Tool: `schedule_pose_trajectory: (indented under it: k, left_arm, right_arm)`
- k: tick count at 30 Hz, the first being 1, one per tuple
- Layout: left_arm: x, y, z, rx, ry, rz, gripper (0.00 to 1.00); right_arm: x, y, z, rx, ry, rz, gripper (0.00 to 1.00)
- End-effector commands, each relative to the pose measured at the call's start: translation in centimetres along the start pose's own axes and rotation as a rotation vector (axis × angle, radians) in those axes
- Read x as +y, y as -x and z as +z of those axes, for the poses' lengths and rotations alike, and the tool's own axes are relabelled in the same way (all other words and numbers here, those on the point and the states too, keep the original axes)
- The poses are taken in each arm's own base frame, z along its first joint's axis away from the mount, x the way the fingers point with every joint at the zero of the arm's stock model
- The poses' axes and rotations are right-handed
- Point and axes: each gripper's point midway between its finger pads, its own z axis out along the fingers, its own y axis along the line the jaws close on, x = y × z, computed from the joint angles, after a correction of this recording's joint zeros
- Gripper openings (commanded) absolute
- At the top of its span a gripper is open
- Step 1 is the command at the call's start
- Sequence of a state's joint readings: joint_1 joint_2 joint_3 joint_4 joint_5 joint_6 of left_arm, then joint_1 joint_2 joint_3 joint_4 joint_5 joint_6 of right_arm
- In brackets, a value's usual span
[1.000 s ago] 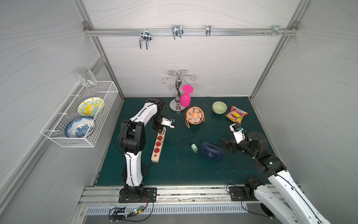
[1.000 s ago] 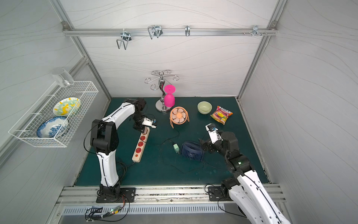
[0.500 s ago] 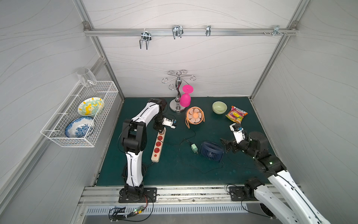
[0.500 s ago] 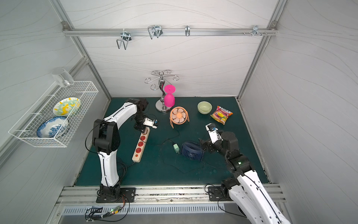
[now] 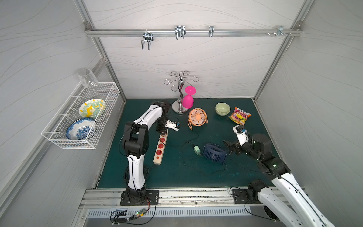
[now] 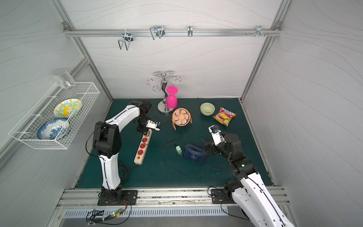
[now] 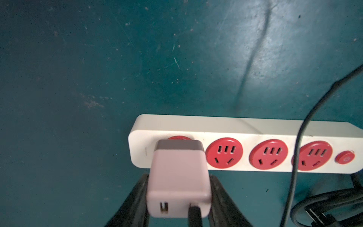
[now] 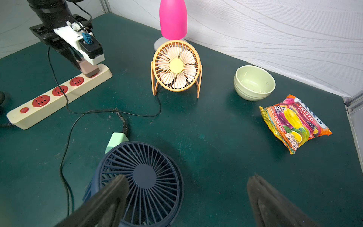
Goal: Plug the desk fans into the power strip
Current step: Insert the plug into the socket.
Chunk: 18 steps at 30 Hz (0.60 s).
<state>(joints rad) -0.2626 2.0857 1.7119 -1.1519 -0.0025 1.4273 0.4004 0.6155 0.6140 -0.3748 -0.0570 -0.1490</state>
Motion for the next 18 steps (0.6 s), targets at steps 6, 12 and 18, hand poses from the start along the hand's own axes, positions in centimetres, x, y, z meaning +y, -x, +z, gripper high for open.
schedule_pose_trajectory:
  k: [6, 12, 18]
  left_arm:
    - [-1.61, 2.51, 7.60, -0.034, -0.190, -0.018, 0.00]
    - [-1.79, 2.85, 7.50, -0.048, -0.193, -0.026, 0.00]
    - [-2.45, 2.23, 7.61, -0.045, -0.178, -0.016, 0.00]
  right_arm:
    - [-0.26, 0.15, -0.06, -0.017, -0.016, -0.007, 0.99]
    - [-0.24, 0.19, -0.13, -0.017, -0.016, -0.009, 0.99]
    - [-0.16, 0.12, -0.03, -0.014, -0.010, -0.007, 0.99]
